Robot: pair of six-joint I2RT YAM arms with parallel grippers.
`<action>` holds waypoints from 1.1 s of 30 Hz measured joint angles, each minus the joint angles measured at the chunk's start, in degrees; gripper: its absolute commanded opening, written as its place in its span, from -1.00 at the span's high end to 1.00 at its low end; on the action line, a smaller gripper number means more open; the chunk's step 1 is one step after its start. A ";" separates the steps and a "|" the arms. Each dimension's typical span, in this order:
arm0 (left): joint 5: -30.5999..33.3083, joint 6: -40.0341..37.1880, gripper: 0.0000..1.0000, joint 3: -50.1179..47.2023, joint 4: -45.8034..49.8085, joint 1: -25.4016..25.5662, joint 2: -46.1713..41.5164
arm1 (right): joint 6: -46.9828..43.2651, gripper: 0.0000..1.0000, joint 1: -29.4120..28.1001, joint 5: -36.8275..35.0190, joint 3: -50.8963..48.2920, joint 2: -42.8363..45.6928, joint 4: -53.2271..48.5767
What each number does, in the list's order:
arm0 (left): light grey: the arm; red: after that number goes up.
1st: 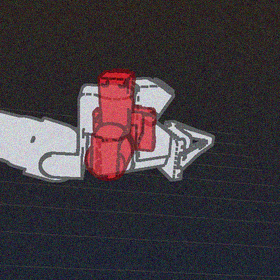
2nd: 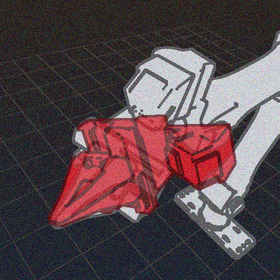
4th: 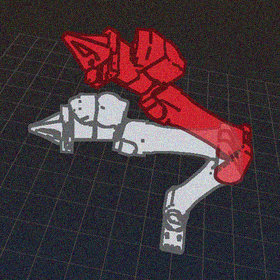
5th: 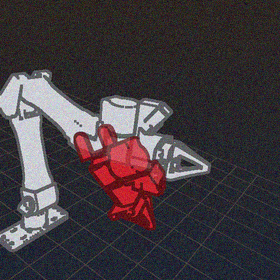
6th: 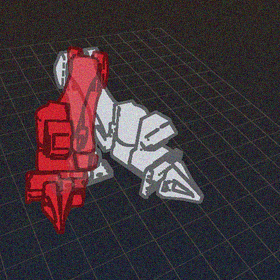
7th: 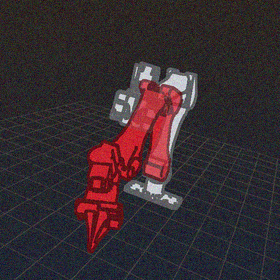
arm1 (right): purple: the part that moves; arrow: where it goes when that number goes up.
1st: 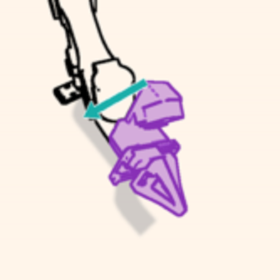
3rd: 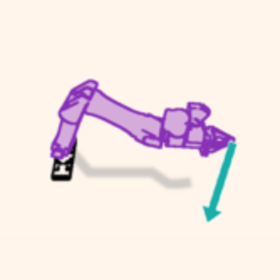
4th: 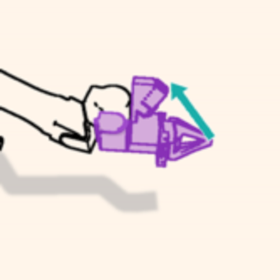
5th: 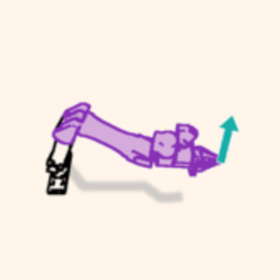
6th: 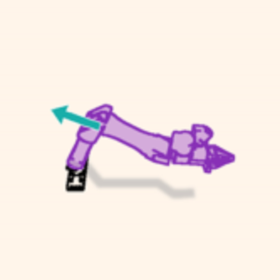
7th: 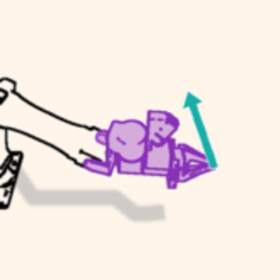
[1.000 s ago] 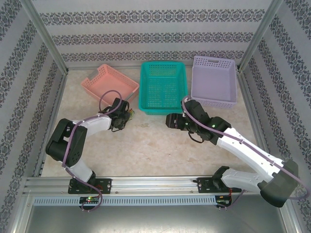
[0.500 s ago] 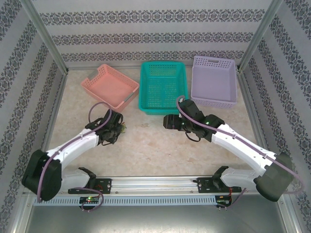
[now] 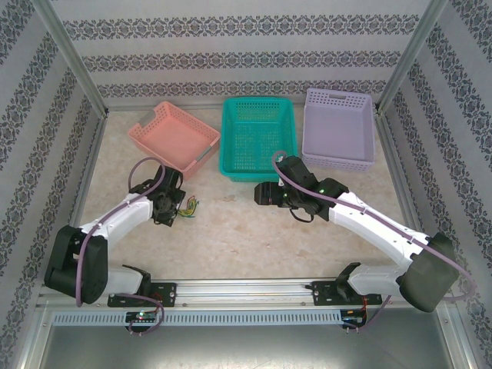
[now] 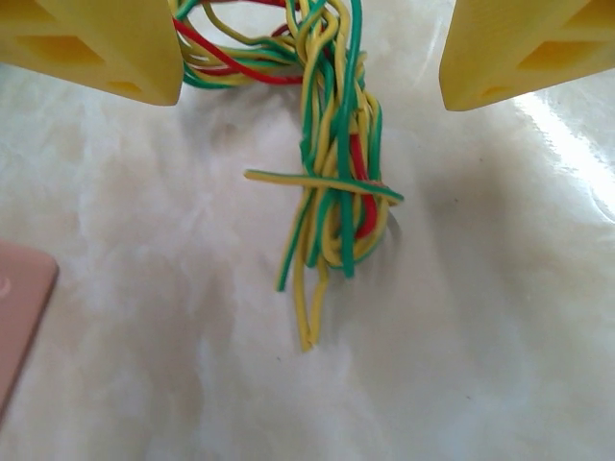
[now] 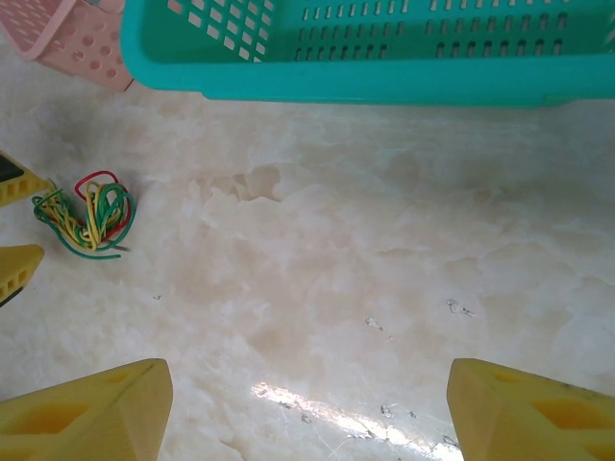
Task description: Untangle the cables
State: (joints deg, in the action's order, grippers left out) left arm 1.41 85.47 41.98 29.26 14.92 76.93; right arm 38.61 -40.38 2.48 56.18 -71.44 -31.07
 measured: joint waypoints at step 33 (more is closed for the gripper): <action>-9.84 -20.39 1.00 22.12 3.34 16.70 7.54 | -12.44 -0.75 2.29 23.74 9.81 -14.05 7.80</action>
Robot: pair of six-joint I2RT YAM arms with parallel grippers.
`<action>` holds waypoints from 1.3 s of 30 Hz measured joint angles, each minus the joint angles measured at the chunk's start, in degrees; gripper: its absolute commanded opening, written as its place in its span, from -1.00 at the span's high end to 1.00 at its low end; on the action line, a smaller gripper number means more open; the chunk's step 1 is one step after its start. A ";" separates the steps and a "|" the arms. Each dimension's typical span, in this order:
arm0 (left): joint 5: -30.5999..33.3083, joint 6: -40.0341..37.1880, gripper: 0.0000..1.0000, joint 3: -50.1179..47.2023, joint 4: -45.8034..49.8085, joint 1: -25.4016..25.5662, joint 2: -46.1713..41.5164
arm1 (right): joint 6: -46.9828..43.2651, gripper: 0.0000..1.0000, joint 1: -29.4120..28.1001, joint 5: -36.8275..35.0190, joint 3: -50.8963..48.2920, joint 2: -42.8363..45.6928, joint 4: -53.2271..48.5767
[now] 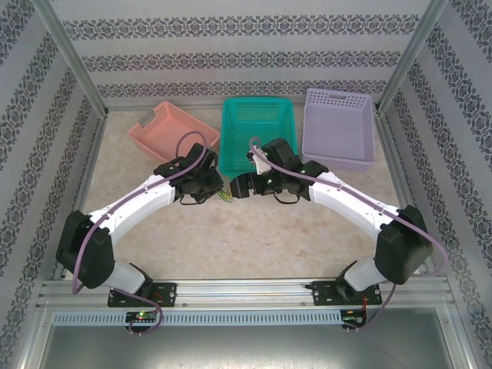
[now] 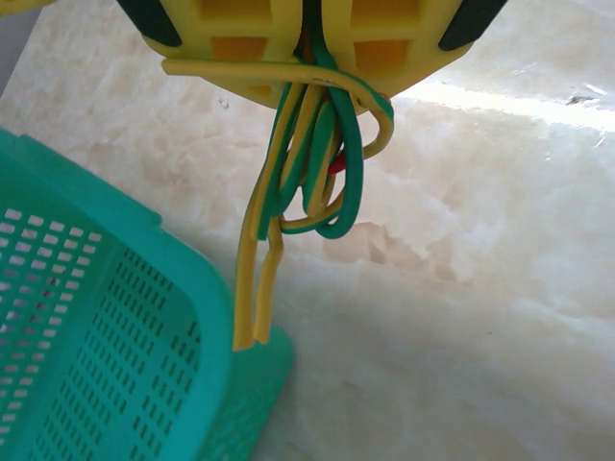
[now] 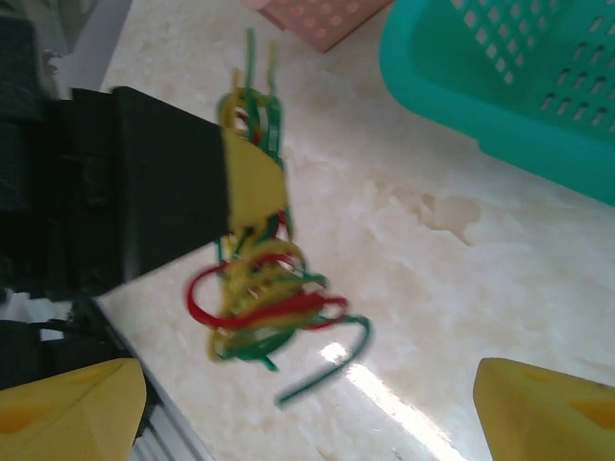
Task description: Untangle the cables
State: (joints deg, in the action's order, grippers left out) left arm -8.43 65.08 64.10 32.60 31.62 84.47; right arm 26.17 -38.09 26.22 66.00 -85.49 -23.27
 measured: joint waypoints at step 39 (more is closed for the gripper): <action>-1.36 2.71 1.00 -11.87 -35.06 4.28 -12.59 | 28.33 -0.52 1.86 -8.59 0.74 14.43 0.92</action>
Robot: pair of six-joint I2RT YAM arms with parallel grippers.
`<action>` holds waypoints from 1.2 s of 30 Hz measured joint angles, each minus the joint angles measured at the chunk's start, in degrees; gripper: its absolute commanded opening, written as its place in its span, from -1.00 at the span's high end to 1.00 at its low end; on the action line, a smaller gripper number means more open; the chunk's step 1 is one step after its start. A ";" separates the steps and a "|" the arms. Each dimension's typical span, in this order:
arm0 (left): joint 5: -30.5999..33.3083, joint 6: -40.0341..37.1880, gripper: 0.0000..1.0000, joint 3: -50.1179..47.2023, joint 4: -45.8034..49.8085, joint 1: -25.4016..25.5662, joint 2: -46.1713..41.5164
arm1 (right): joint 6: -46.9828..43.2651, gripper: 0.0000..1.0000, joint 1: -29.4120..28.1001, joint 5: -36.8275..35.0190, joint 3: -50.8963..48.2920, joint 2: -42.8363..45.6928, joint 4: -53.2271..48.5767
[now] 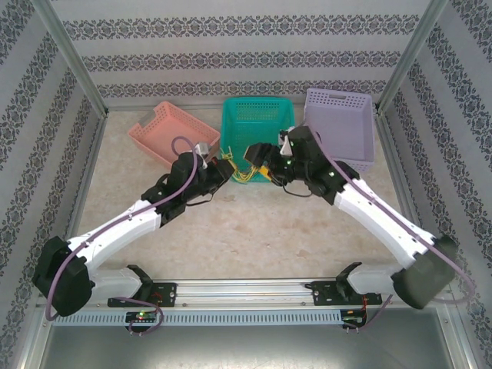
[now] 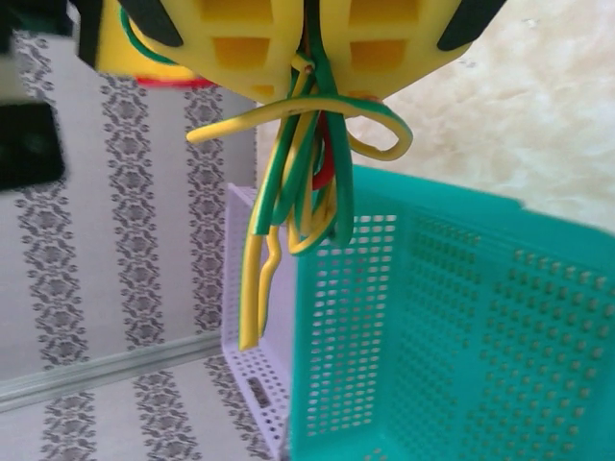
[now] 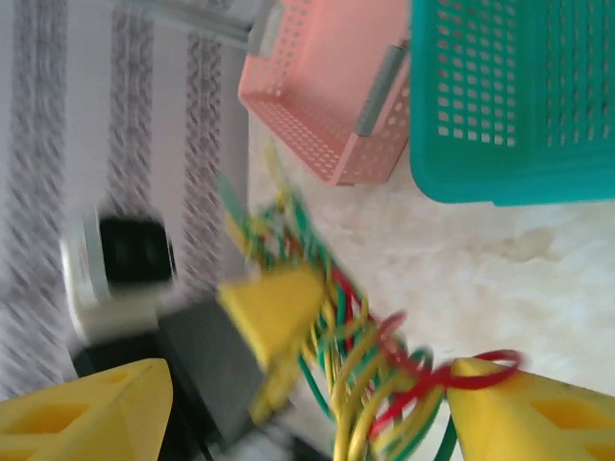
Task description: Untangle the cables
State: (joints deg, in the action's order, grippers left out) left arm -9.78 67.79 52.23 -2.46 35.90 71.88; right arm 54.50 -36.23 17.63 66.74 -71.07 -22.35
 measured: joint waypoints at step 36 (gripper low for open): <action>-9.25 -20.39 1.00 22.25 28.41 -0.85 13.55 | -92.17 0.68 -12.24 -22.05 -11.96 0.26 7.74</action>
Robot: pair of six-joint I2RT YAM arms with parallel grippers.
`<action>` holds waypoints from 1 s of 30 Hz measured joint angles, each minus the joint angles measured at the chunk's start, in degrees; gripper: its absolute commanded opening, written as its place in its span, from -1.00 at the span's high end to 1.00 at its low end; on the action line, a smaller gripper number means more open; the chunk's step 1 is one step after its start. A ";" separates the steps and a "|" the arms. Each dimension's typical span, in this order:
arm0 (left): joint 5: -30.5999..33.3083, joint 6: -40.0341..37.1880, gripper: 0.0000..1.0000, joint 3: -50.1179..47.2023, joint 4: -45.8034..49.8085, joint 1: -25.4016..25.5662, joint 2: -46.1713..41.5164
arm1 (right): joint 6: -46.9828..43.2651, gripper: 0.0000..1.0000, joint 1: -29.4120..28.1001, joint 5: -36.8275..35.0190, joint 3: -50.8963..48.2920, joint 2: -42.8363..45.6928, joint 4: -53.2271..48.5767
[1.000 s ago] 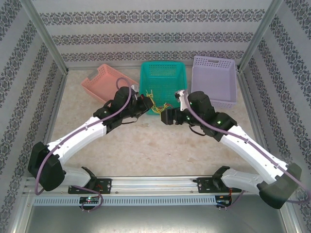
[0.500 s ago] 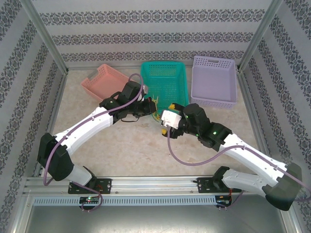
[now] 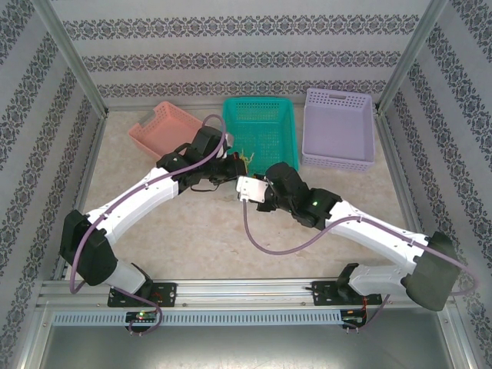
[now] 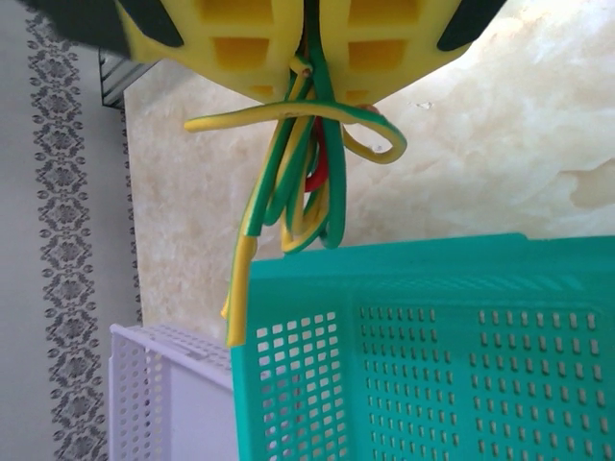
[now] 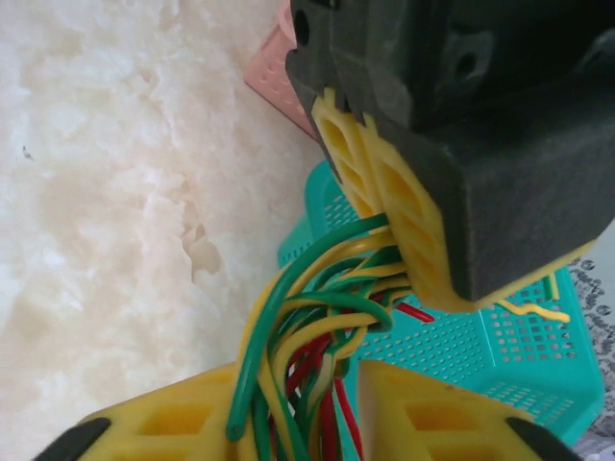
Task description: Untangle the cables
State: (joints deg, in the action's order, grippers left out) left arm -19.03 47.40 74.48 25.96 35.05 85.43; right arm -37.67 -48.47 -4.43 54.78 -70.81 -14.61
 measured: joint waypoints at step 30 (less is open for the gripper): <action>15.32 30.88 -0.57 -8.70 -2.54 -0.31 -17.27 | 27.63 1.00 4.50 12.44 -6.86 15.21 -1.66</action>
State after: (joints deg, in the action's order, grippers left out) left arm -3.70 78.28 65.78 23.42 34.74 68.16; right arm -10.04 -43.97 8.01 47.92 -55.59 -16.27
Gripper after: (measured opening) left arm 0.776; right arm 0.148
